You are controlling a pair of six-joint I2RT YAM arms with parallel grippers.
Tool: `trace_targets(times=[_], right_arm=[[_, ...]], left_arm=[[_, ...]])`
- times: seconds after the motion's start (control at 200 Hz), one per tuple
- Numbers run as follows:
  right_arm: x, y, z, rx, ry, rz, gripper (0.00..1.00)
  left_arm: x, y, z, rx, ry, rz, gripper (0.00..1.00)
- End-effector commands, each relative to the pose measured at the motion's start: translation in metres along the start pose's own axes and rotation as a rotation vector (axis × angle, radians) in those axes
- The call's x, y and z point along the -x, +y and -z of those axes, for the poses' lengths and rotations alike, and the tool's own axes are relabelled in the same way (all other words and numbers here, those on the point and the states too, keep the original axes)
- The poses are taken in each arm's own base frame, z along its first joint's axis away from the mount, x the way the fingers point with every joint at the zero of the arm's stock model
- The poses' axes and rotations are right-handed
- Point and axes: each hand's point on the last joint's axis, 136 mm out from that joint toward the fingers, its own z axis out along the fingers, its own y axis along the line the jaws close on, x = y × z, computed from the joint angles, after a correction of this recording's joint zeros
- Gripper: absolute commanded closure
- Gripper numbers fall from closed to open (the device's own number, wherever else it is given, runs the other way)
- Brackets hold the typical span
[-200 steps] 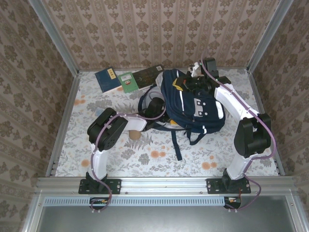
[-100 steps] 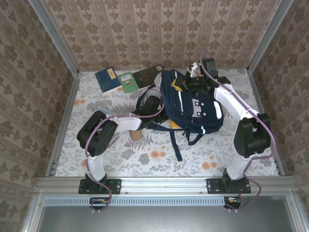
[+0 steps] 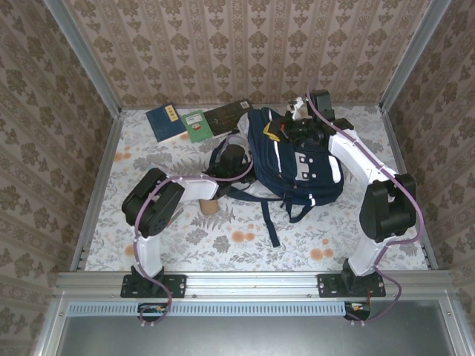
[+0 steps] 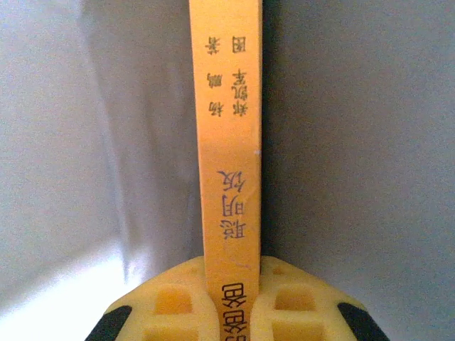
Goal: Pack the student bag
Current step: Place the book in the student bag.
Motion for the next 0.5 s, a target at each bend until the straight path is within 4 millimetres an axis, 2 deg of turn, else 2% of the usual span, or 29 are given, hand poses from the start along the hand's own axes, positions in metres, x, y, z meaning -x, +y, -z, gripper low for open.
trace_targets(times=[0.0,0.115,0.245,0.3,0.41,0.495], right_arm=[[-0.012,0.042,0.009,0.123,0.028,0.105,1.0],[-0.011,0.044,0.01,0.125,0.028,0.109,1.0],[-0.011,0.042,0.009,0.12,0.03,0.109,1.0],[-0.012,0.04,0.008,0.119,0.033,0.107,1.0],[-0.012,0.037,0.007,0.113,0.039,0.104,1.0],[-0.012,0.033,0.008,0.102,0.04,0.106,1.0]], left_arm=[[0.019,-0.042,-0.009,-0.154,-0.021,-0.068,1.0],[0.0,-0.019,-0.024,-0.054,0.055,-0.067,1.0],[-0.016,0.018,-0.032,0.036,0.105,-0.016,1.0],[-0.019,0.031,-0.033,0.072,0.117,0.003,0.85],[-0.016,0.039,-0.026,0.114,0.112,0.0,0.59],[-0.009,0.037,-0.014,0.152,0.103,-0.024,0.47]])
